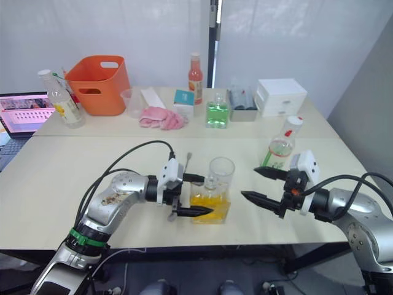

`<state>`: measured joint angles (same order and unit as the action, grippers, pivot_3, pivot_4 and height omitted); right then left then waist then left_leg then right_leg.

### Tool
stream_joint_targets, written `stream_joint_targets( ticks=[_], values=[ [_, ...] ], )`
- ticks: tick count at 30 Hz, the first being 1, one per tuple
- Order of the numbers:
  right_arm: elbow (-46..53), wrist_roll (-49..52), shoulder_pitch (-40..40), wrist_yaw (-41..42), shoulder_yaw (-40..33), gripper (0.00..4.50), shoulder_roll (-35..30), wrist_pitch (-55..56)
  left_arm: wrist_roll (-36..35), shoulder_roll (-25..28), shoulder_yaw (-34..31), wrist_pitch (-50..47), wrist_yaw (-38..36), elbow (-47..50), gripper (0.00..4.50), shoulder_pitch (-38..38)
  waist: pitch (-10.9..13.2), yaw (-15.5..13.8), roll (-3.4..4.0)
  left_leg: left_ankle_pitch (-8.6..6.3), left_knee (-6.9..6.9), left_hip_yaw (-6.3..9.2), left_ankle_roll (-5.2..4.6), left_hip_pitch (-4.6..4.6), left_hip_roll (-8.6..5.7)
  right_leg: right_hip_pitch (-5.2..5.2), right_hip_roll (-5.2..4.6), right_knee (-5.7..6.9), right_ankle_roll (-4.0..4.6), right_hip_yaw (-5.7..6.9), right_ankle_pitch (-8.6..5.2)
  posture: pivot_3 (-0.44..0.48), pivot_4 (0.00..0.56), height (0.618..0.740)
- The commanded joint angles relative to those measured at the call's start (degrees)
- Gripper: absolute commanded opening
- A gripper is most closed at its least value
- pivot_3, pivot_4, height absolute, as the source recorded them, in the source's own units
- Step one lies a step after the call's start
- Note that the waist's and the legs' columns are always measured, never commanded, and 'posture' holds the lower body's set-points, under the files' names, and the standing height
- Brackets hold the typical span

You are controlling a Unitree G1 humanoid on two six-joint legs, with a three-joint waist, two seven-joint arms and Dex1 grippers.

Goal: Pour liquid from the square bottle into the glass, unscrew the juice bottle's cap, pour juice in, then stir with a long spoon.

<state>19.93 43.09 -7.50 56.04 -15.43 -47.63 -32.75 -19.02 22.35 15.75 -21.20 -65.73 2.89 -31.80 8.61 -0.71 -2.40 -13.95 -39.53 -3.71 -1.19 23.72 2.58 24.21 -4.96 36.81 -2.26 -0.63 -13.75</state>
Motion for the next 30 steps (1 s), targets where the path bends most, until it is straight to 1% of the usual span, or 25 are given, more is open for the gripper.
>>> stream_joint_targets(
  ticks=[1,5,8,10,11,14,19,25,30],
  values=[
    [1.7,0.9,0.0,-0.3,-1.7,4.50,0.0,0.0,0.5,-0.5,0.3,2.0,0.1,0.2,4.48,-1.2,0.0,0.0,0.00,0.00,0.00,0.00,0.00,0.00,0.00,0.00,0.00,0.00,0.00,0.00,0.00,0.000,0.150,0.715],
    [2.0,1.2,0.1,-0.2,-1.9,4.50,-0.2,-0.1,0.9,-1.5,0.4,3.1,0.5,-0.4,4.48,-0.8,0.0,0.0,0.00,-0.01,-0.05,0.00,-0.01,0.01,0.00,-0.01,0.00,0.02,0.00,0.00,0.00,0.000,0.150,0.715],
    [2.1,1.4,0.0,-0.2,-1.8,4.50,-0.3,-0.2,1.6,-2.2,0.7,4.2,0.9,-0.9,3.67,-0.9,0.0,0.0,0.00,-0.02,-0.12,0.01,-0.04,0.03,0.01,-0.02,0.00,0.04,0.00,0.00,0.00,0.000,0.150,0.715],
    [2.2,1.6,-0.1,-0.1,-1.7,4.50,-0.4,-0.4,2.2,-2.4,0.9,5.1,1.2,-1.2,2.93,-1.1,0.0,0.0,0.00,-0.03,-0.17,0.01,-0.05,0.04,0.01,-0.02,0.00,0.06,-0.01,0.00,0.00,0.000,0.150,0.715],
    [2.4,1.7,-0.3,-0.1,-1.6,4.50,-0.5,-0.4,2.3,-2.4,1.0,5.4,1.2,-1.4,2.80,-1.1,0.0,0.0,0.00,-0.03,-0.18,0.01,-0.05,0.04,0.01,-0.02,0.00,0.06,-0.01,0.00,0.01,0.000,0.150,0.715],
    [2.7,1.8,-0.8,-0.1,-1.2,4.50,-0.4,-0.4,2.7,-2.3,1.0,6.4,1.0,-1.6,2.80,-1.0,0.0,-0.1,0.00,-0.03,-0.22,0.01,-0.06,0.04,0.01,-0.05,0.00,0.06,-0.02,0.00,0.02,0.000,0.150,0.715],
    [4.4,2.5,-4.8,-0.2,3.1,4.50,0.5,-1.5,2.9,-1.8,0.8,7.4,0.5,-2.3,2.80,-1.1,0.0,0.0,0.01,-0.04,-0.26,0.01,-0.06,0.03,0.02,-0.05,0.01,0.08,-0.04,-0.01,0.03,0.000,0.150,0.715],
    [3.0,2.3,-15.4,2.2,11.4,4.50,0.0,-7.5,2.8,-1.5,1.0,7.8,-0.2,-2.8,2.80,-1.4,0.0,0.0,0.02,-0.04,-0.31,0.02,-0.06,0.03,0.02,-0.04,0.01,0.13,-0.03,-0.03,0.04,0.000,0.150,0.715],
    [-0.2,-0.6,-20.4,4.1,15.7,4.50,0.7,-8.3,2.9,-1.6,1.1,8.0,-0.4,-3.3,2.80,-1.7,0.0,0.0,0.02,-0.04,-0.30,0.03,-0.07,0.05,0.03,-0.04,0.01,0.11,-0.03,0.00,0.04,0.000,0.150,0.715]
  ],
)
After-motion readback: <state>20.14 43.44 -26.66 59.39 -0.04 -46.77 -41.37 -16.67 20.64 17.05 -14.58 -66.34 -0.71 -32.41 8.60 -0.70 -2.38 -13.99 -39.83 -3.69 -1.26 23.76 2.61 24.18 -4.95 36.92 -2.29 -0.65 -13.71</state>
